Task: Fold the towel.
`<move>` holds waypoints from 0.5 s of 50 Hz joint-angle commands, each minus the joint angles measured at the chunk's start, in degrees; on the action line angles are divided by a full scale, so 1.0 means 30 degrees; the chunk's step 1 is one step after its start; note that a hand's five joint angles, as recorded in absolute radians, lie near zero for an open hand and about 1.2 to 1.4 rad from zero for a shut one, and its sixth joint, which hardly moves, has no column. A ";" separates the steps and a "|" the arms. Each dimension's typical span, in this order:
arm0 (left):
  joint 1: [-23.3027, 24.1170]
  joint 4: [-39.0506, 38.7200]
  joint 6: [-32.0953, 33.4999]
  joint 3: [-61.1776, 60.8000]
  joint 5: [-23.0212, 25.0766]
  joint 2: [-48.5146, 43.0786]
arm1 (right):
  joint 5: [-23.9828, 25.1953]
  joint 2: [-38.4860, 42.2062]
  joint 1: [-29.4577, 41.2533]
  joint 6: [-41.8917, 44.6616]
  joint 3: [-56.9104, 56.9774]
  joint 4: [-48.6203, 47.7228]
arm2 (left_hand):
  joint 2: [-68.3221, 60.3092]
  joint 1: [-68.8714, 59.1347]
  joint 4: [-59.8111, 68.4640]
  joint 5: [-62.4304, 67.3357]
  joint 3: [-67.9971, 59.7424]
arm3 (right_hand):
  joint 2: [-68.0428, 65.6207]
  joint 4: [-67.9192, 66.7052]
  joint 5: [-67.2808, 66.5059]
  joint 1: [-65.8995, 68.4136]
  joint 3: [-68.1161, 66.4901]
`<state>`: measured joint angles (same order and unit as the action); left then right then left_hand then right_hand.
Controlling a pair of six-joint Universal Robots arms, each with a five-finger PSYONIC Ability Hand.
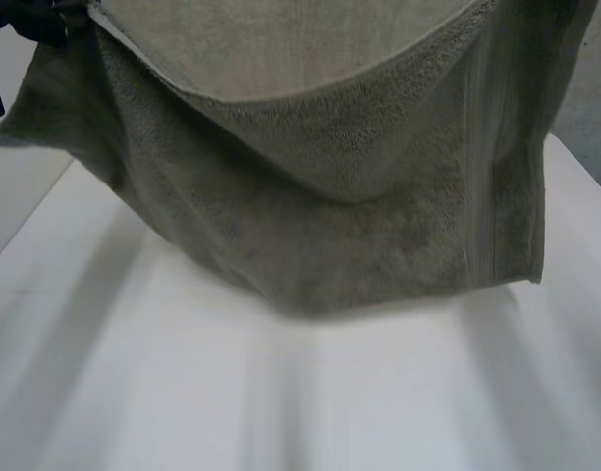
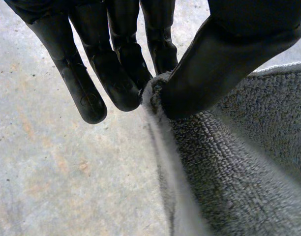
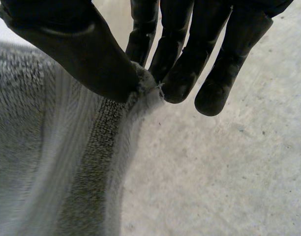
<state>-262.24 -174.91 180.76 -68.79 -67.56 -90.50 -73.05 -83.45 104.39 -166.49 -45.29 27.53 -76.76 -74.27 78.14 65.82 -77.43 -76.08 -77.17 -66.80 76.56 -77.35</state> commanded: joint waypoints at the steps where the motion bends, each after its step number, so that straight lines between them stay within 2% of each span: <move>1: -0.0625 0.0033 0.0126 0.0549 0.0371 -0.3292 | -0.0289 0.5374 0.0536 0.3584 0.4636 0.3976 | -0.1081 -0.1912 0.0619 0.1392 -0.0856 | -0.1307 -0.0944 -0.1067 0.1147 -0.0883; 2: -0.0625 0.0091 0.0126 0.1013 0.0371 -0.4510 | -0.0289 0.5374 0.0536 0.3584 0.4636 0.3976 | -0.1081 -0.1912 0.0619 0.1392 -0.0856 | -0.1307 -0.0944 -0.1067 0.1147 -0.0883; 3: -0.0625 0.0179 0.0126 0.1597 0.0371 -0.5914 | -0.1101 0.7230 0.1145 0.4860 0.5565 0.4556 | -0.1081 -0.1912 0.0619 0.1392 -0.0856 | -0.1307 -0.0944 -0.1067 0.1147 -0.0883; 4: -0.0625 0.0180 0.0126 0.1603 0.0371 -0.5928 | -0.1110 0.7248 0.1151 0.4873 0.5574 0.4562 | -0.1081 -0.1912 0.0619 0.1392 -0.0856 | -0.1307 -0.0944 -0.1067 0.1147 -0.0883; 6: -0.0625 0.0150 0.0475 0.3149 0.0401 -0.8234 | -0.3180 1.0079 0.1852 0.6421 0.7147 0.3923 | -0.1081 -0.1912 0.0619 0.1392 -0.0856 | -0.1307 -0.0944 -0.1067 0.1147 -0.0883; 7: -0.0625 0.0150 0.0478 0.3156 0.0401 -0.8243 | -0.3190 1.0090 0.1855 0.6425 0.7156 0.3918 | -0.1081 -0.1912 0.0619 0.1392 -0.0856 | -0.1307 -0.0944 -0.1067 0.1147 -0.0883; 9: -0.0596 0.0092 0.0800 0.4123 0.0254 -0.9239 | -0.4560 1.1549 0.2088 0.6601 0.8904 0.1879 | -0.1081 -0.1912 0.0619 0.1392 -0.0856 | -0.1307 -0.0944 -0.1067 0.1147 -0.0883; 11: -0.0537 0.0033 0.1181 0.5324 0.0166 -1.0147 | -0.4567 1.1555 0.2089 0.6601 0.8914 0.1867 | -0.1081 -0.1912 0.0619 0.1392 -0.0856 | -0.1307 -0.0944 -0.1067 0.1147 -0.0883; 13: -0.0537 -0.0113 0.1327 0.6789 0.0078 -1.0909 | -0.5296 1.2489 0.2468 0.6514 1.1040 -0.1803 | -0.1081 -0.1912 0.0619 0.1392 -0.0856 | -0.1307 -0.0944 -0.1067 0.1147 -0.0883; 14: -0.0392 -0.0578 0.1240 0.8616 -0.0299 -1.1489 | -0.5299 1.2493 0.2470 0.6513 1.1052 -0.1824 | -0.1081 -0.1912 0.0619 0.1392 -0.0856 | -0.1307 -0.0944 -0.1067 0.1147 -0.0883; 16: -0.0244 -0.1197 0.1093 1.0011 -0.0683 -1.1788 | -0.5591 1.2464 0.2674 0.6484 1.2540 -0.5032 | -0.1081 -0.1912 0.0619 0.1392 -0.0856 | -0.1307 -0.0944 -0.1067 0.1147 -0.0883; 18: 0.0076 -0.3149 0.0424 1.2053 -0.1674 -1.1788 | -0.5679 1.2202 0.2675 0.6281 1.2953 -0.6265 | -0.1081 -0.1912 0.0619 0.1392 -0.0856 | -0.1307 -0.0944 -0.1067 0.1147 -0.0883; 19: 0.0078 -0.3160 0.0419 1.2062 -0.1679 -1.1788 | -0.5709 1.1765 0.2733 0.5902 1.3131 -0.7322 | -0.1081 -0.1912 0.0619 0.1392 -0.0856 | -0.1307 -0.0944 -0.1067 0.1147 -0.0883; 21: 0.0457 -0.5841 -0.0834 1.2967 -0.2525 -1.1410 | -0.5709 1.1238 0.2791 0.5318 1.3103 -0.8115 | -0.1081 -0.1912 0.0619 0.1392 -0.0856 | -0.1307 -0.0944 -0.1067 0.1147 -0.0883; 24: 0.0547 -0.7145 -0.1397 1.3000 -0.2763 -1.1085 | -0.5447 1.0649 0.2880 0.4146 1.2928 -0.8504 | -0.1081 -0.1912 0.0619 0.1392 -0.0856 | -0.1307 -0.0944 -0.1067 0.1147 -0.0883; 25: 0.0547 -0.8885 -0.2209 1.2652 -0.2821 -1.0447 | -0.5446 1.0647 0.2880 0.4140 1.2927 -0.8504 | -0.1081 -0.1912 0.0619 0.1392 -0.0856 | -0.1307 -0.0944 -0.1067 0.1147 -0.0883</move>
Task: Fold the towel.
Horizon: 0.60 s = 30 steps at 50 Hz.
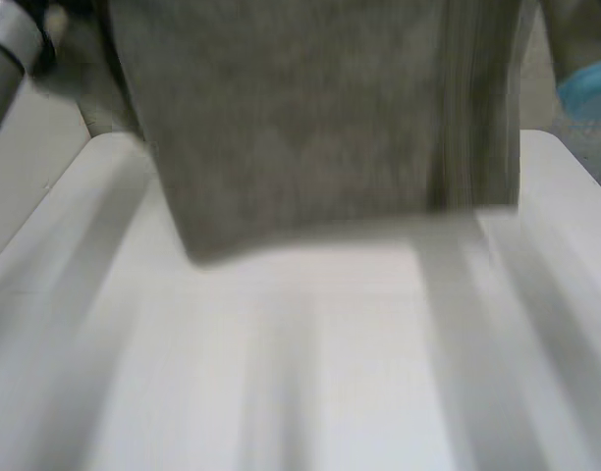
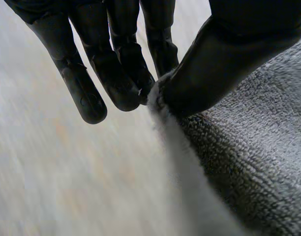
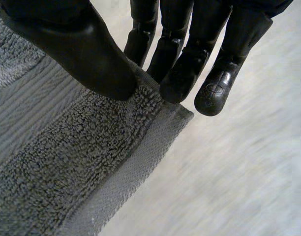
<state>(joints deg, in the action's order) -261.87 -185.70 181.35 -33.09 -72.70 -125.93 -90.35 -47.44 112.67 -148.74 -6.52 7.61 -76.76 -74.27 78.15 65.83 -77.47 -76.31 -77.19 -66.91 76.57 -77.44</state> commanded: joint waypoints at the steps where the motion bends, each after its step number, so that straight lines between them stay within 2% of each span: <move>1: 0.0425 -0.5972 -0.2704 0.0368 -0.1050 0.1631 | 0.0439 -0.1471 0.0120 -0.2098 -0.0082 -0.1747 | -0.1081 -0.1909 0.0616 0.1391 -0.0842 | -0.1229 -0.0938 -0.1029 0.1144 -0.0853; 5: 0.0338 -0.6331 -0.2825 -0.1238 -0.0962 0.2043 | 0.0909 -0.1560 0.0062 -0.2160 -0.0786 -0.0311 | -0.1081 -0.1909 0.0616 0.1391 -0.0842 | -0.1229 -0.0938 -0.1029 0.1144 -0.0853; 7: 0.0278 -0.6302 -0.2795 -0.2302 -0.0933 0.2220 | 0.1608 -0.1531 -0.0143 -0.2247 -0.1806 0.1701 | -0.1081 -0.1909 0.0616 0.1391 -0.0842 | -0.1229 -0.0938 -0.1029 0.1144 -0.0853; 9: 0.0133 -0.6156 -0.2766 -0.5099 -0.0205 0.2599 | 0.1989 -0.1502 -0.0201 -0.2305 -0.2565 0.2697 | -0.1081 -0.1909 0.0616 0.1391 -0.0842 | -0.1229 -0.0938 -0.1029 0.1144 -0.0853; 10: 0.0132 -0.6155 -0.2766 -0.5114 -0.0200 0.2601 | 0.1993 -0.1501 -0.0202 -0.2306 -0.2573 0.2707 | -0.1081 -0.1909 0.0616 0.1391 -0.0842 | -0.1229 -0.0938 -0.1029 0.1144 -0.0853; 12: -0.0130 -0.6125 -0.2620 -0.8495 0.1344 0.2776 | 0.2520 -0.1501 -0.0348 -0.2335 -0.3657 0.3557 | -0.1081 -0.1909 0.0616 0.1391 -0.0842 | -0.1229 -0.0938 -0.1029 0.1144 -0.0853; 13: -0.0132 -0.6126 -0.2619 -0.8512 0.1353 0.2777 | 0.3071 -0.1560 -0.0696 -0.2306 -0.5397 0.4137 | -0.1081 -0.1909 0.0616 0.1391 -0.0842 | -0.1229 -0.0938 -0.1029 0.1144 -0.0853; 14: -0.0393 -0.6155 -0.2474 -1.0253 0.2194 0.2835 | 0.3889 -0.1734 -0.1106 -0.2132 -0.7706 0.4346 | -0.1081 -0.1909 0.0616 0.1391 -0.0842 | -0.1229 -0.0938 -0.1029 0.1144 -0.0853; 15: -0.0714 -0.6242 -0.2183 -1.1865 0.2927 0.2864 | 0.3897 -0.1736 -0.1110 -0.2130 -0.7729 0.4348 | -0.1081 -0.1909 0.0616 0.1391 -0.0842 | -0.1229 -0.0938 -0.1029 0.1144 -0.0853; 17: -0.0950 -0.6301 -0.1687 -1.3274 0.3486 0.2864 | 0.5150 -0.2318 -0.1373 -0.2043 -1.1284 0.3824 | -0.1081 -0.1909 0.0616 0.1391 -0.0842 | -0.1229 -0.0938 -0.1029 0.1144 -0.0853; 18: -0.1097 -0.6360 -0.1073 -1.4564 0.3868 0.2806 | 0.5157 -0.2322 -0.1374 -0.2042 -1.1303 0.3820 | -0.1081 -0.1909 0.0616 0.1391 -0.0842 | -0.1229 -0.0938 -0.1029 0.1144 -0.0853; 20: -0.1215 -0.6389 -0.0312 -1.5679 0.4104 0.2690 | 0.5857 -0.3021 -0.1432 -0.1926 -1.5180 0.2277 | -0.1081 -0.1909 0.0616 0.1391 -0.0842 | -0.1229 -0.0938 -0.1029 0.1144 -0.0853; 21: -0.1303 -0.6389 0.0565 -1.6647 0.4194 0.2544 | 0.5860 -0.3025 -0.1432 -0.1925 -1.5200 0.2268 | -0.1081 -0.1909 0.0616 0.1391 -0.0842 | -0.1229 -0.0938 -0.1029 0.1144 -0.0853; 22: -0.1304 -0.6389 0.0574 -1.6657 0.4194 0.2542 | 0.5947 -0.3402 -0.1432 -0.1722 -1.7143 0.1282 | -0.1081 -0.1909 0.0616 0.1391 -0.0842 | -0.1229 -0.0938 -0.1029 0.1144 -0.0853; 23: -0.1420 -0.6389 0.1531 -1.7440 0.4223 0.2397 | 0.5919 -0.3725 -0.1403 -0.1430 -1.8990 0.0228 | -0.1081 -0.1909 0.0616 0.1391 -0.0842 | -0.1229 -0.0938 -0.1029 0.1144 -0.0853; 24: -0.1479 -0.6389 0.2585 -1.8115 0.4224 0.2135 | 0.5918 -0.3728 -0.1403 -0.1427 -1.9008 0.0217 | -0.1081 -0.1909 0.0616 0.1391 -0.0842 | -0.1229 -0.0938 -0.1029 0.1144 -0.0853; 25: -0.1479 -0.6389 0.2596 -1.8122 0.4224 0.2132 | 0.5889 -0.4076 -0.1316 -0.1137 -2.0720 -0.0769 | -0.1081 -0.1909 0.0616 0.1391 -0.0842 | -0.1229 -0.0938 -0.1029 0.1144 -0.0853; 26: -0.1479 -0.6389 0.3669 -1.8615 0.4224 0.1813 | 0.5889 -0.4370 -0.1257 -0.0786 -2.2361 -0.1591 | -0.1081 -0.1909 0.0616 0.1391 -0.0842 | -0.1229 -0.0938 -0.1029 0.1144 -0.0853; 27: -0.1508 -0.6360 0.4724 -1.8997 0.4195 0.1491 | 0.5889 -0.4373 -0.1257 -0.0783 -2.2378 -0.1599 | -0.1081 -0.1909 0.0616 0.1391 -0.0842 | -0.1229 -0.0938 -0.1029 0.1144 -0.0853; 28: -0.1509 -0.6360 0.4734 -1.9001 0.4194 0.1487 | 0.5860 -0.4576 -0.1257 -0.0435 -2.3741 -0.2296 | -0.1081 -0.1909 0.0616 0.1391 -0.0842 | -0.1229 -0.0938 -0.1029 0.1144 -0.0853; 29: -0.1480 -0.6331 0.5633 -1.9204 0.4136 0.1226 | 0.5773 -0.4694 -0.1228 -0.0083 -2.4915 -0.2738 | -0.1081 -0.1909 0.0616 0.1391 -0.0842 | -0.1229 -0.0938 -0.1029 0.1144 -0.0853; 30: -0.1479 -0.6331 0.5642 -1.9206 0.4136 0.1224 | 0.5772 -0.4695 -0.1227 -0.0080 -2.4926 -0.2742 | -0.1081 -0.1909 0.0616 0.1391 -0.0842 | -0.1229 -0.0938 -0.1029 0.1144 -0.0853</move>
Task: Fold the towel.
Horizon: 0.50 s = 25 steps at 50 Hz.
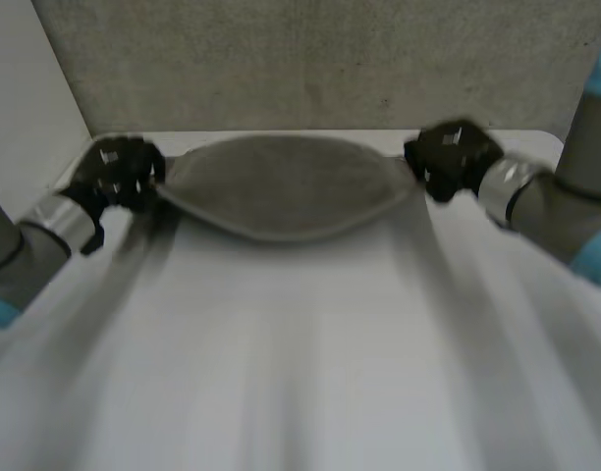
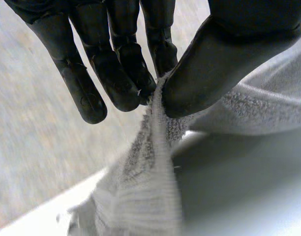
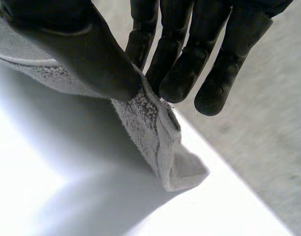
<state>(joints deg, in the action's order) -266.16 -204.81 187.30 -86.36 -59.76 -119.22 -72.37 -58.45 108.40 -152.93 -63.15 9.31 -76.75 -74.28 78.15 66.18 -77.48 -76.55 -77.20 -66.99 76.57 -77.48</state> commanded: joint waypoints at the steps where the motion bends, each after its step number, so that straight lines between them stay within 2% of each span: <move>1: -0.0050 0.0008 0.4445 -0.1534 -0.0237 -0.1301 | -0.0224 -0.1169 0.0137 0.1551 -0.7064 -0.3685 | -0.1083 -0.1905 0.0616 0.1273 -0.0840 | -0.1150 -0.0933 -0.1004 0.1144 -0.0840; 8: -0.0050 -0.0108 0.5596 -0.1185 -0.0908 -0.2766 | -0.0486 -0.2162 -0.0620 0.1436 -0.9644 -0.4681 | -0.1083 -0.1905 0.0616 0.1273 -0.0840 | -0.1150 -0.0933 -0.1004 0.1144 -0.0840; 10: -0.0050 -0.0256 0.5595 -0.1096 -0.1204 -0.2915 | -0.0487 -0.2518 -0.1035 0.1407 -1.0326 -0.4890 | 0.0648 -0.0175 -0.1114 -0.0458 0.0890 | -0.1150 -0.0933 -0.1004 0.1144 -0.0840; 11: -0.0050 -0.0430 0.5595 -0.1067 -0.1523 -0.3002 | -0.0458 -0.2663 -0.1268 0.1407 -1.0732 -0.5006 | 0.4200 0.3378 -0.4667 -0.4010 0.4443 | -0.1150 -0.0933 -0.1004 0.1144 -0.0840; 12: -0.0050 -0.0431 0.5595 -0.1067 -0.1526 -0.3003 | -0.0458 -0.2868 -0.1415 0.1378 -1.1113 -0.5211 | 0.4236 0.3413 -0.4703 -0.4046 0.4478 | -0.1150 -0.0933 -0.1004 0.1144 -0.0840; 14: -0.0050 -0.0898 0.5537 -0.1125 -0.2197 -0.3003 | -0.0487 -0.3015 -0.1503 0.1377 -1.1407 -0.5445 | 0.8870 0.8047 -0.9337 -0.8680 0.9112 | -0.1150 -0.0933 -0.1004 0.1144 -0.0840; 15: -0.0050 -0.0900 0.5537 -0.1125 -0.2200 -0.3003 | -0.0458 -0.3133 -0.1591 0.1348 -1.1700 -0.5737 | 0.8890 0.8067 -0.9357 -0.8700 0.9133 | -0.1150 -0.0933 -0.1004 0.1144 -0.0840; 17: 0.0008 -0.1600 0.5507 -0.1242 -0.3133 -0.2974 | -0.0487 -0.3279 -0.1679 0.1290 -1.1993 -0.6030 | 1.2515 1.1693 -1.2982 -1.2325 1.2758 | -0.1150 -0.0933 -0.1004 0.1144 -0.0840; 25: 0.0009 -0.3183 0.5507 -0.1505 -0.4893 -0.2973 | -0.0487 -0.3573 -0.1943 0.0296 -1.2347 -0.6736 | 1.3992 1.3170 -1.4459 -1.3802 1.4235 | -0.1150 -0.0933 -0.1004 0.1144 -0.0840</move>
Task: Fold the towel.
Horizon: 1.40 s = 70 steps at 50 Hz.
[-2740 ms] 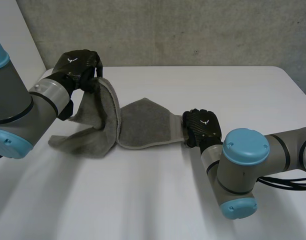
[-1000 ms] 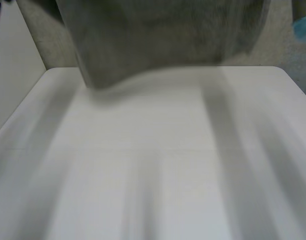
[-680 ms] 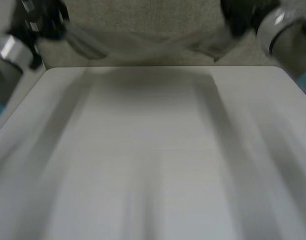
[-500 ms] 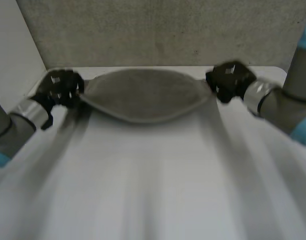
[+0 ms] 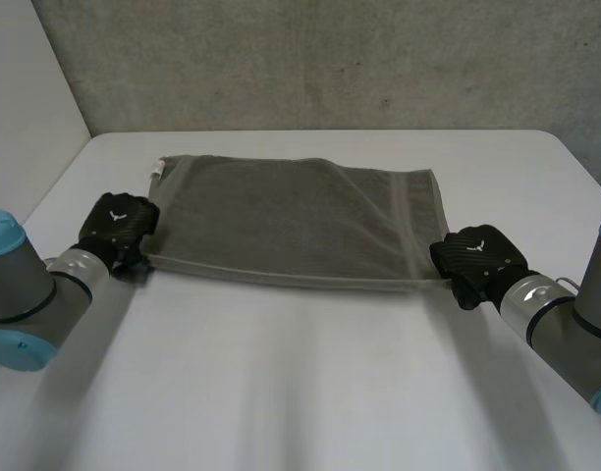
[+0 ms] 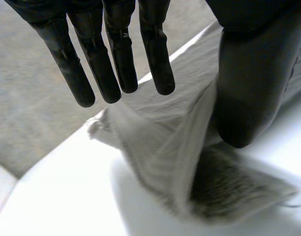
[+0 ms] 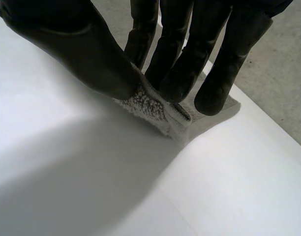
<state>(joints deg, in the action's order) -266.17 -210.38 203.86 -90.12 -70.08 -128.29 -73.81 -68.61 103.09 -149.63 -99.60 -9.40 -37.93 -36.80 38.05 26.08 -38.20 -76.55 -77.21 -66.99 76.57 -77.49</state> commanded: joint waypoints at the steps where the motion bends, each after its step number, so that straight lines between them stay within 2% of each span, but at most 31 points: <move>1: 0.0013 -0.1329 -0.0014 -0.0251 -0.1454 0.0047 | -0.0007 -0.0187 -0.0260 -0.1038 -0.0171 -0.0528 | 0.1051 0.0674 -0.1091 -0.0434 0.1141 | -0.1150 -0.0930 -0.1004 0.1143 -0.0837; 7: -0.0075 -0.1446 -0.0043 -0.0222 -0.1630 0.0018 | -0.0124 -0.0187 -0.0700 -0.1656 -0.0171 -0.0909 | 0.1051 0.0674 -0.1091 -0.0434 0.1141 | -0.1150 -0.0930 -0.1004 0.1143 -0.0837; 14: -0.0046 -0.1183 -0.0014 -0.0397 -0.1659 0.0193 | -0.1704 -0.0216 -0.1403 -0.2330 -0.0112 -0.1934 | 0.0662 0.0285 -0.0702 -0.0045 0.0752 | -0.1150 -0.0930 -0.1004 0.1143 -0.0837; 17: -0.0046 -0.1183 -0.0014 -0.0544 -0.1659 0.0252 | -0.1823 -0.0245 -0.1432 -0.2330 -0.0112 -0.1934 | -0.0126 -0.0503 0.0087 0.0744 -0.0036 | -0.1150 -0.0930 -0.1004 0.1143 -0.0837; 18: -0.0046 -0.1183 -0.0014 -0.0631 -0.1601 0.0310 | -0.1823 -0.0245 -0.1432 -0.2330 -0.0112 -0.1934 | -0.3124 -0.3501 0.3084 0.3741 -0.3034 | -0.1150 -0.0930 -0.1004 0.1143 -0.0837; 19: -0.0046 -0.1125 -0.0014 -0.0690 -0.1485 0.0427 | -0.1823 -0.0245 -0.1403 -0.2330 -0.0112 -0.1934 | -0.9537 -0.9914 0.9498 1.0155 -0.9447 | -0.1150 -0.0930 -0.1004 0.1143 -0.0837; 20: -0.0046 -0.1124 -0.0014 -0.0691 -0.1483 0.0428 | -0.1852 -0.0245 -0.1403 -0.2330 -0.0112 -0.1934 | -0.9602 -0.9979 0.9562 1.0219 -0.9512 | -0.1150 -0.0930 -0.1004 0.1143 -0.0837; 21: -0.0046 -0.1095 -0.0014 -0.0749 -0.1425 0.0573 | -0.1853 -0.0245 -0.1403 -0.2330 -0.0112 -0.1934 | -1.3980 -1.4357 1.3940 1.4597 -1.3890 | -0.1150 -0.0930 -0.1004 0.1143 -0.0837; 31: 0.0130 0.0106 0.0103 -0.1628 -0.1044 0.2743 | -0.1853 -0.1530 -0.1403 -0.2301 0.0296 -0.1701 | -1.4024 -1.4401 1.3985 1.4642 -1.3934 | -0.1150 -0.0930 -0.1004 0.1143 -0.0837; 37: -0.0104 0.2357 0.0016 -0.1892 0.0329 0.5840 | -0.1823 -0.2853 -0.1403 -0.2242 0.1089 -0.1495 | -1.4024 -1.4401 1.3985 1.4642 -1.3934 | -0.1150 -0.0930 -0.1004 0.1143 -0.0837; 41: -0.0921 0.4202 -0.0218 -0.2271 0.1297 0.8476 | -0.1619 -0.4167 -0.1432 -0.1920 0.2139 0.0197 | -1.4024 -1.4401 1.3985 1.4642 -1.3934 | -0.1150 -0.0930 -0.1004 0.1143 -0.0837; 45: -0.1508 0.5142 -0.0452 -0.2885 0.2145 1.0409 | -0.1501 -0.4814 -0.1519 -0.1716 0.3254 0.2512 | -1.4024 -1.4401 1.3985 1.4642 -1.3934 | -0.1150 -0.0930 -0.1004 0.1143 -0.0837; 48: -0.1773 0.5496 -0.0482 -0.3529 0.2820 1.1847 | -0.1413 -0.5108 -0.1608 -0.1509 0.3403 0.3105 | -1.4024 -1.4401 1.3985 1.4642 -1.3934 | -0.1150 -0.0930 -0.1004 0.1143 -0.0837; 54: -0.2683 0.5673 -0.0453 -0.4968 0.3644 1.3788 | -0.0271 -0.5577 -0.1901 0.0629 0.3462 0.4980 | -1.4024 -1.4401 1.3985 1.4642 -1.3934 | -0.1150 -0.0930 -0.1004 0.1143 -0.0837; 59: -0.3854 0.5761 -0.0453 -0.6667 0.4991 1.5780 | 0.0519 -0.5636 -0.3566 0.4136 0.3550 0.9714 | -1.4024 -1.4401 1.3985 1.4642 -1.3934 | -0.1150 -0.0930 -0.1004 0.1143 -0.0837; 61: -0.4467 0.5936 -0.0482 -0.7309 0.6011 1.6422 | 0.0694 -0.5636 -0.3919 0.5131 0.3608 1.0915 | -1.4024 -1.4401 1.3985 1.4642 -1.3934 | -0.1150 -0.0930 -0.1004 0.1143 -0.0837; 64: -0.4763 0.5995 -0.0483 -0.7605 0.6544 1.6541 | 0.1133 -0.5607 -0.4186 0.6368 0.3812 1.2270 | -1.4024 -1.4401 1.3985 1.4642 -1.3934 | -0.1150 -0.0930 -0.1004 0.1143 -0.0837; 66: -0.5229 0.5879 -0.0541 -0.7926 0.7389 1.6396 | 0.1310 -0.5549 -0.4070 0.6458 0.4017 1.2159 | -1.4024 -1.4401 1.3985 1.4642 -1.3934 | -0.1150 -0.0930 -0.1004 0.1143 -0.0837; 70: -0.5407 0.5761 -0.0600 -0.7927 0.7833 1.6043 | 0.1311 -0.5372 -0.3981 0.5727 0.4458 1.1161 | -1.4024 -1.4401 1.3985 1.4642 -1.3934 | -0.1150 -0.0930 -0.1004 0.1143 -0.0837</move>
<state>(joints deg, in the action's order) -281.23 -192.68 202.30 -113.48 -49.16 -78.82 -70.36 -85.31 90.86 -131.35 -87.83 26.11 -77.57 -74.07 78.13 64.42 -77.40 -76.55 -77.22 -67.07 76.58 -77.52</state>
